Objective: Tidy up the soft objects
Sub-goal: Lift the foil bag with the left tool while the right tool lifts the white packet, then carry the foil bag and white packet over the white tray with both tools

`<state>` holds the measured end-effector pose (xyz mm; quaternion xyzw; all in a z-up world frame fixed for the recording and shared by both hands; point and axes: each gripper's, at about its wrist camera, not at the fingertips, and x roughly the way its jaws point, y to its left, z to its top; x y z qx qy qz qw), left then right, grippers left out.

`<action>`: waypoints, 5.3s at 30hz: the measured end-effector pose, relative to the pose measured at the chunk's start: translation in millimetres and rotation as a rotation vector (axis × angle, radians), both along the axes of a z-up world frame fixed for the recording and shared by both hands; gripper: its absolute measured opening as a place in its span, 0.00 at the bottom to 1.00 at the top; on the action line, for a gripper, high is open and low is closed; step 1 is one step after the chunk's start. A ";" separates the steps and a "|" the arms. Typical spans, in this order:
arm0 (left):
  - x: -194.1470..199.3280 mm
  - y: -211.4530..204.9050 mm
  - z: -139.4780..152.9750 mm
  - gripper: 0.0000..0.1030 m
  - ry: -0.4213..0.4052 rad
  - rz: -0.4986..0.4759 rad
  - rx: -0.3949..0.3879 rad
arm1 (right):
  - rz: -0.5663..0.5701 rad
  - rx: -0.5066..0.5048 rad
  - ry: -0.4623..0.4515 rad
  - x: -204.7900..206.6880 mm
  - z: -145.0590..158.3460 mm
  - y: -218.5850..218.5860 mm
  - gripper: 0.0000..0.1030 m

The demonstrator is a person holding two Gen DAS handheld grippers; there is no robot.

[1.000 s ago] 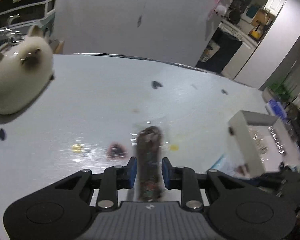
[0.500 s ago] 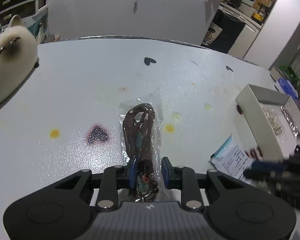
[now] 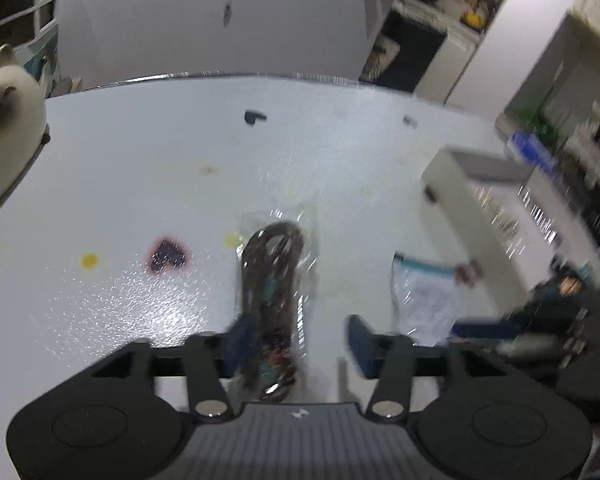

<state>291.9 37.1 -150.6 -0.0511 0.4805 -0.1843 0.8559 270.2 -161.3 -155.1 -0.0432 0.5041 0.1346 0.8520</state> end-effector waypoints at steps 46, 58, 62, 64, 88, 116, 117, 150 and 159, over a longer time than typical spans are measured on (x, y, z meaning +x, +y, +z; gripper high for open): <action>16.0 9.2 -19.7 0.23 0.138 0.139 -0.101 | -0.087 -0.013 0.010 7.3 -6.1 19.3 0.49; 1.3 3.1 -1.8 0.21 0.083 0.132 -0.077 | -0.104 0.042 -0.020 -2.1 4.7 8.7 0.36; -7.0 4.0 15.2 0.21 0.028 0.142 -0.069 | -0.102 0.055 -0.048 -8.0 15.8 7.2 0.36; -12.3 4.0 26.4 0.21 -0.005 0.146 -0.071 | -0.103 0.063 -0.066 -11.7 23.5 5.6 0.36; -70.8 -75.2 124.0 0.21 -0.240 0.207 -0.143 | -0.143 0.151 -0.347 -81.5 132.0 -72.8 0.36; -4.2 -285.6 52.3 0.21 0.044 0.181 -0.276 | -0.200 0.171 -0.291 -45.0 105.0 -283.4 0.37; 1.2 -289.4 45.7 0.21 0.071 0.187 -0.289 | -0.205 0.170 -0.286 -43.0 102.5 -287.6 0.37; 36.5 -326.6 -9.2 0.14 0.161 0.116 -0.101 | -0.214 0.214 -0.135 52.5 29.8 -319.3 0.51; 56.8 -336.0 -19.8 0.16 0.100 0.132 -0.096 | -0.212 0.163 -0.080 43.4 20.8 -327.7 0.24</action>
